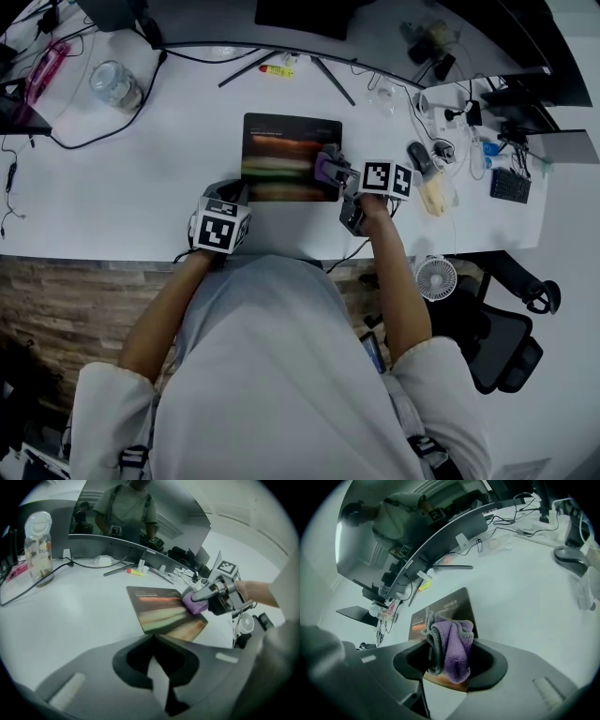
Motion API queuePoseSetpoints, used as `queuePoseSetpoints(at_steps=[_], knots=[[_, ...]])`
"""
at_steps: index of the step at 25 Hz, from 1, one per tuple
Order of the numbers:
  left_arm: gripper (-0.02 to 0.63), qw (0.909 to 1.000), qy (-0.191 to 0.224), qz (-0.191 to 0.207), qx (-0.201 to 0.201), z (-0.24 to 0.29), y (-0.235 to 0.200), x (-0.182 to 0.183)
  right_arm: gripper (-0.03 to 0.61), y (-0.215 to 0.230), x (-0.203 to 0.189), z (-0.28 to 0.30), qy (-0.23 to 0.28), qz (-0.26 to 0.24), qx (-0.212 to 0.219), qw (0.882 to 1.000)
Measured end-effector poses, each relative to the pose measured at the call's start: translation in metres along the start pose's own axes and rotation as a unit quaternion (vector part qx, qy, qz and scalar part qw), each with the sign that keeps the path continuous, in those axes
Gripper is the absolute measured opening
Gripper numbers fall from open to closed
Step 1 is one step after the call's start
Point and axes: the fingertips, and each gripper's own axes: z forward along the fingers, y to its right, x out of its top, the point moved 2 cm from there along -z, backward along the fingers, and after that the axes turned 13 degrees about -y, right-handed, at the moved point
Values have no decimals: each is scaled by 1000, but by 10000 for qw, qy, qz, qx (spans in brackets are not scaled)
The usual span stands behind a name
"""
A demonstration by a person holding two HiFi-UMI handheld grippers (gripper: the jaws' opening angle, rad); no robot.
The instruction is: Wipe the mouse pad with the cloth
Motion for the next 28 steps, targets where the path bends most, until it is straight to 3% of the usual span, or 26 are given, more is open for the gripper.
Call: queuePoseSetpoints(at_steps=[11,17,23,28], knots=[[0,10000,19,17,10,0,-1,-1,215,22,-1,-16,171,219,-241,9993],[0,9994,-16,-325,-104,-3,-6,-4,215,27,0,-19,222,233,-377,9988],[0,9995,-96,-297,-88,-3,-6,-9,211,26,1,-23,331,232,-519,9978],[0,9998,-108,-178,-47,-3,-5,-9,209,0,4,-27,545,114,-282,9980]])
